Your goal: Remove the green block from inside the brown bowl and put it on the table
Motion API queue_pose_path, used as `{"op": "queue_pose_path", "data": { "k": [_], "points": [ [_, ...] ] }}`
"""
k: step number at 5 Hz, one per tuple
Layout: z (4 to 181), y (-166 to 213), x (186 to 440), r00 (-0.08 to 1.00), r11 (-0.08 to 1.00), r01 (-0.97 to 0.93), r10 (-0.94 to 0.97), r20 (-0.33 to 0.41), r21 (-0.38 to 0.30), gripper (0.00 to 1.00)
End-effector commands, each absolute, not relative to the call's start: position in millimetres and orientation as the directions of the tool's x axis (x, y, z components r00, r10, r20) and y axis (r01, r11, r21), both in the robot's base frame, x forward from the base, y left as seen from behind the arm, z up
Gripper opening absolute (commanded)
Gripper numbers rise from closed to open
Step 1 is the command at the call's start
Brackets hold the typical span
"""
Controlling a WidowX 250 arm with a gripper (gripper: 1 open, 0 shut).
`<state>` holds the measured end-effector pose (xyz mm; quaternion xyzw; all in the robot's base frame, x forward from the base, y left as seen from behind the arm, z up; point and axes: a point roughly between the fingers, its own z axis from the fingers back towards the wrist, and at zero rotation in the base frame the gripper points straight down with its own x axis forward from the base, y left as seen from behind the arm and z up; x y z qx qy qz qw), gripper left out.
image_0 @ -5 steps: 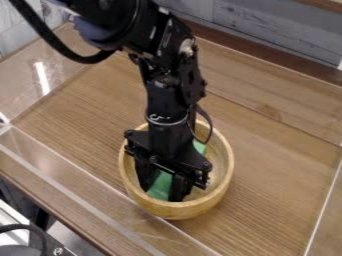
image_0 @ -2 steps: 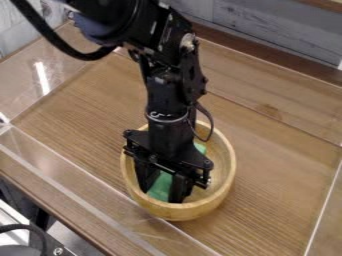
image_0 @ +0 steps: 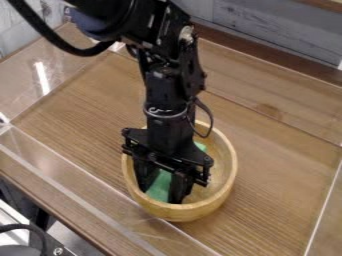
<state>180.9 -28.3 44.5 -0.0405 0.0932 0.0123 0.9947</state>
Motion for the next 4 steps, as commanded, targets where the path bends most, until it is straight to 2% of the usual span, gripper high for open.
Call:
{"op": "queue_pose_path", "data": {
  "k": [1, 4],
  "points": [
    [57.0, -25.6, 186.9, 0.988, 0.996, -0.04, 0.027, -0.149, -0.086, 0.0],
    [75.7, -22.2, 186.7, 0.99, 0.994, -0.049, 0.034, -0.14, -0.1, 0.0]
  ]
}}
